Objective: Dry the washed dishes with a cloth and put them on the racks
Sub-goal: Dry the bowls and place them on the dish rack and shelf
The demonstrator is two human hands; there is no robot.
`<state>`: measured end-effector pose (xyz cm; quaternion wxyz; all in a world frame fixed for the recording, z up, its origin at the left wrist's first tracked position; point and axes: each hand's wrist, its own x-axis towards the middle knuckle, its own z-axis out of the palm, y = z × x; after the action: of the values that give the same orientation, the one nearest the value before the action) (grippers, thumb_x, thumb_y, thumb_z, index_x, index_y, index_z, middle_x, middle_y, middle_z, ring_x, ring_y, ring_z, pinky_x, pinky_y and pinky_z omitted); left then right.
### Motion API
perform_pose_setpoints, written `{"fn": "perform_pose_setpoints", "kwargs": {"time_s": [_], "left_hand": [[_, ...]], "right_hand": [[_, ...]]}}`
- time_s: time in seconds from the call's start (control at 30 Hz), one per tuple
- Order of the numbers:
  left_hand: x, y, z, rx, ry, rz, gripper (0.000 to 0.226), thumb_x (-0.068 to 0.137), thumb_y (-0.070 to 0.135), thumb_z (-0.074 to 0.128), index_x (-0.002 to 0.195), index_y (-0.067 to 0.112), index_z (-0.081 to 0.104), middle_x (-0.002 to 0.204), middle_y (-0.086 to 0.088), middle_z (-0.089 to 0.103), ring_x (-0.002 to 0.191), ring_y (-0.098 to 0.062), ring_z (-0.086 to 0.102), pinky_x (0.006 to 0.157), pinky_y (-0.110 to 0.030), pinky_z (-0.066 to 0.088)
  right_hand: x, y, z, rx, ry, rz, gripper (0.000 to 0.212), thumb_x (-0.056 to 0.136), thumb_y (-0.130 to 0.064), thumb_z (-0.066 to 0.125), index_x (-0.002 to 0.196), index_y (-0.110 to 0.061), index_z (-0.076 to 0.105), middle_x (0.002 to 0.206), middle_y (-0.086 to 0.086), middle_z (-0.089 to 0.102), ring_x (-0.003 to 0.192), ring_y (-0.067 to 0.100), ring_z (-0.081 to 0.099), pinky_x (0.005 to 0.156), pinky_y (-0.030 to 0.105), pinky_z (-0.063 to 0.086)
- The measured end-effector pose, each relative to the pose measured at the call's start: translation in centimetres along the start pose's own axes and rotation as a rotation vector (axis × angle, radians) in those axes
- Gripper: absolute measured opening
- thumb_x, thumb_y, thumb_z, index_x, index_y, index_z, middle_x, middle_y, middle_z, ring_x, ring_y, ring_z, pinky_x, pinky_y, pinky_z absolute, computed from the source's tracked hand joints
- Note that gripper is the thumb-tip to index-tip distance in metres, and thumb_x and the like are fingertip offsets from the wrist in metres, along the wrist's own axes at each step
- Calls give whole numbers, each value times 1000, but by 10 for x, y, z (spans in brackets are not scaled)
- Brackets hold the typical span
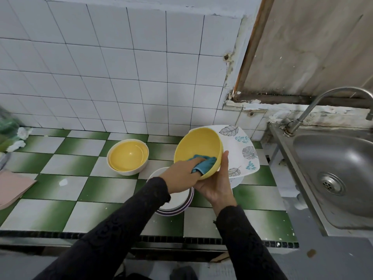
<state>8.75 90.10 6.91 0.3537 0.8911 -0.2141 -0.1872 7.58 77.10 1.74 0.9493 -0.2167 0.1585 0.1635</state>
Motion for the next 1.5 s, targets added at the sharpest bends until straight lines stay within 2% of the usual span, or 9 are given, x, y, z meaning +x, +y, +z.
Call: {"fn": "perform_pose_setpoints", "kwargs": {"time_s": [0.1, 0.23, 0.43, 0.53, 0.8, 0.93, 1.1, 1.3, 1.5], "left_hand": [[-4, 0, -4, -107, -46, 16, 30, 104, 31, 43, 131, 24, 54, 119, 2, 65, 106, -17, 60, 97, -34, 50], [-4, -1, -15, -427, -55, -39, 15, 102, 33, 49, 114, 29, 57, 104, 15, 62, 93, 0, 60, 76, -9, 46], [-2, -18, -30, -1375, 201, -157, 31, 101, 28, 49, 126, 12, 59, 119, -7, 71, 106, -21, 69, 81, -33, 58], [-2, -27, -35, -1581, 321, -155, 31, 98, 22, 57, 127, 12, 58, 124, -12, 68, 109, -27, 67, 96, -44, 53], [0, -33, -28, -746, 491, -30, 33, 93, 6, 62, 120, 23, 53, 108, 6, 63, 100, -10, 62, 84, -23, 53], [10, -16, -19, -417, 504, 90, 33, 96, 8, 60, 127, 18, 55, 110, 7, 61, 97, -9, 58, 75, -2, 41], [22, 16, -2, -299, 360, 130, 36, 100, 16, 52, 134, 27, 49, 118, 5, 59, 103, -17, 56, 86, -31, 46], [28, 85, 29, -296, 222, 323, 37, 99, 11, 53, 135, 21, 52, 112, 11, 54, 99, -8, 50, 78, -11, 34], [44, 165, 93, -281, 38, 451, 39, 97, 9, 55, 134, 21, 53, 113, 9, 56, 100, -12, 55, 83, -24, 38]], "right_hand": [[-1, 1, -4, 9, 71, -24, 125, 45, -67, 90, 147, -13, 43, 127, 26, 66, 108, 44, 68, 82, 60, 58], [-6, 3, -6, -20, 49, -35, 123, 47, -69, 89, 148, -15, 44, 137, 24, 60, 122, 45, 61, 98, 63, 50], [-6, 4, -2, 34, -11, -100, 94, 72, -74, 67, 144, -17, 48, 141, 25, 56, 127, 48, 55, 101, 66, 46], [-8, 6, -1, 58, 40, -142, 102, 58, -68, 85, 143, -24, 47, 142, 28, 51, 126, 54, 52, 103, 74, 39], [-45, -1, 18, -83, 101, -313, 68, 87, -54, 62, 145, -24, 44, 127, 18, 68, 114, 41, 67, 92, 63, 54], [-67, -7, 20, -342, 307, -440, 83, 79, -57, 78, 148, -30, 41, 138, 7, 63, 122, 32, 64, 91, 58, 56], [-112, -13, 10, -456, 606, -601, 99, 61, -62, 88, 138, -26, 37, 131, 1, 60, 114, 24, 66, 94, 52, 57], [-174, -35, -20, -539, 865, -795, 122, 41, -80, 85, 142, -35, 31, 134, -3, 53, 117, 23, 61, 98, 51, 55], [-246, -73, -48, -517, 1037, -949, 125, 48, -71, 83, 151, -31, 24, 139, -4, 44, 120, 19, 54, 96, 40, 53]]}}
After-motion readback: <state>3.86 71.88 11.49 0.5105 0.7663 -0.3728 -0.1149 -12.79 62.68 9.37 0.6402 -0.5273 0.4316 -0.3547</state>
